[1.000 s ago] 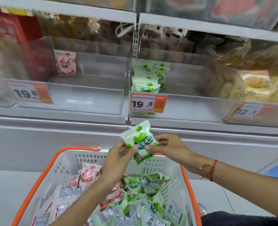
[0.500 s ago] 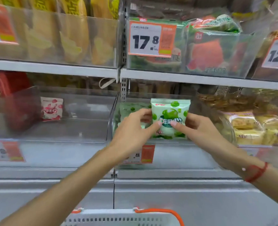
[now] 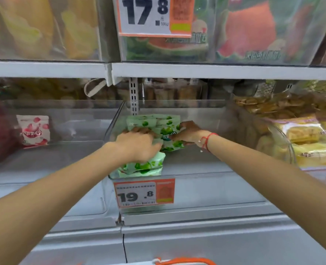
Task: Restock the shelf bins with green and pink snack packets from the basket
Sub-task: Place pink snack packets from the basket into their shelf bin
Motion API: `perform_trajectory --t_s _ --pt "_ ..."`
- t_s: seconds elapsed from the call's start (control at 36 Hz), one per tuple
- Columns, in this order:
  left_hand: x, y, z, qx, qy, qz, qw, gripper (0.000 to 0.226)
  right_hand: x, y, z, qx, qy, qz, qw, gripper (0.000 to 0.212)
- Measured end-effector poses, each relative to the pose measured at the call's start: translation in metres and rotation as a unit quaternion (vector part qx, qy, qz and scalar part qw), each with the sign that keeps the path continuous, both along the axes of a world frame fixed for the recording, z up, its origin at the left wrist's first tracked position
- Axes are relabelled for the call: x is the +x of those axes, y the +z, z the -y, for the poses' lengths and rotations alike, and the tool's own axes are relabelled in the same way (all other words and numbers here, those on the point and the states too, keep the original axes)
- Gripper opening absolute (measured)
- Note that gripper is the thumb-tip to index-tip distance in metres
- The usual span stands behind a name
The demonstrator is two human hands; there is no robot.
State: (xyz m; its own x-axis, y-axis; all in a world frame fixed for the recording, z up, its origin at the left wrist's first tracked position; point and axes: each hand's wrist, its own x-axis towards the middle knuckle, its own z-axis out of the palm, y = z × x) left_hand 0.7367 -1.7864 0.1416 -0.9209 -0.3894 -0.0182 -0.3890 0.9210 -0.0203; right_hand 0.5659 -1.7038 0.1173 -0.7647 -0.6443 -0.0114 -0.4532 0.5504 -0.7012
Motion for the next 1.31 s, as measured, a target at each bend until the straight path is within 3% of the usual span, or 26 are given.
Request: perform_trajectory --t_s 0.14,0.22,0.28,0.39,0.53,0.64,0.78,0.97,1.03,1.14,1.22,1.31 --pt "-0.016 0.009 -0.001 -0.056 -0.031 -0.040 0.997 0.040 0.003 -0.007 0.009 0.090 -0.032 -0.170 0.981 0.060" --pt "-0.032 0.011 -0.001 -0.086 -0.070 -0.016 0.994 0.040 0.007 -0.007 0.006 0.124 -0.063 -0.251 0.958 0.062" --pt "-0.043 0.012 0.000 -0.102 -0.083 0.020 0.991 0.042 0.005 -0.008 0.006 0.113 -0.074 -0.207 0.969 0.055" --pt "-0.062 0.009 0.007 -0.109 -0.076 0.091 0.987 0.044 -0.005 -0.014 0.011 0.044 -0.035 -0.009 0.998 0.034" --pt "-0.072 0.004 0.005 -0.095 -0.025 0.130 0.987 0.060 -0.007 -0.011 0.004 -0.044 -0.018 0.230 0.972 0.028" --pt "-0.076 0.000 0.006 -0.075 0.001 0.146 0.986 0.064 -0.006 -0.008 0.001 -0.027 0.003 0.275 0.961 0.023" --pt "-0.068 0.012 0.004 -0.020 -0.002 0.141 0.990 0.051 -0.001 0.003 -0.006 0.019 0.004 0.236 0.971 0.022" --pt "-0.037 0.025 -0.003 -0.017 -0.073 0.042 0.996 0.039 0.027 0.024 -0.038 0.051 0.006 0.139 0.989 0.025" --pt "-0.022 0.028 -0.007 -0.014 -0.082 -0.006 0.997 0.040 0.042 0.029 -0.050 0.024 0.002 0.087 0.996 0.018" --pt "0.024 0.031 -0.028 0.000 -0.108 -0.122 0.987 0.039 0.069 0.031 -0.081 -0.061 0.001 -0.018 0.998 0.027" --pt "0.062 0.026 -0.048 0.008 -0.117 -0.226 0.967 0.034 0.104 0.036 -0.106 -0.125 0.018 -0.100 0.987 0.014" --pt "0.098 0.011 -0.071 0.018 -0.105 -0.332 0.937 0.024 0.146 0.035 -0.122 -0.170 0.054 -0.112 0.978 0.011"
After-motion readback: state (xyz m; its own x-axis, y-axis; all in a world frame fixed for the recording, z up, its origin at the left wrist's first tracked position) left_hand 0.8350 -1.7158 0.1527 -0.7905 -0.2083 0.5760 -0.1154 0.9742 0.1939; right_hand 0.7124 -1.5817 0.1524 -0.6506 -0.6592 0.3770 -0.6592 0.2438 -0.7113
